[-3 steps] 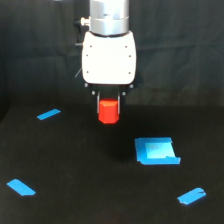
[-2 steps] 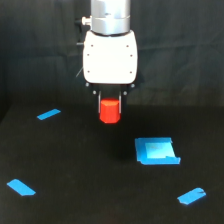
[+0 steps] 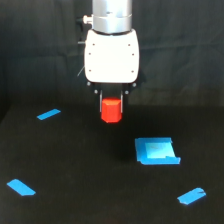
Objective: Pick up the red object from the table
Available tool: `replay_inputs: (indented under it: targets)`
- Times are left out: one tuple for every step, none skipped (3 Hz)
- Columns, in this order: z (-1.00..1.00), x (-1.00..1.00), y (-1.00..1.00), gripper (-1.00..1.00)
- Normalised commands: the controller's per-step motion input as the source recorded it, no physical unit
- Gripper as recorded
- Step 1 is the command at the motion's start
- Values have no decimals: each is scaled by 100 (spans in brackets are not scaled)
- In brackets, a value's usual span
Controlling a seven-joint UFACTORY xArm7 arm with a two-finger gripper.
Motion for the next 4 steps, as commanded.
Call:
replay_inputs:
  targets:
    - [3,14,-4,-100]
    - [-9,11,-7,-93]
    - [16,7,3,-100]
    - [15,12,-4,-98]
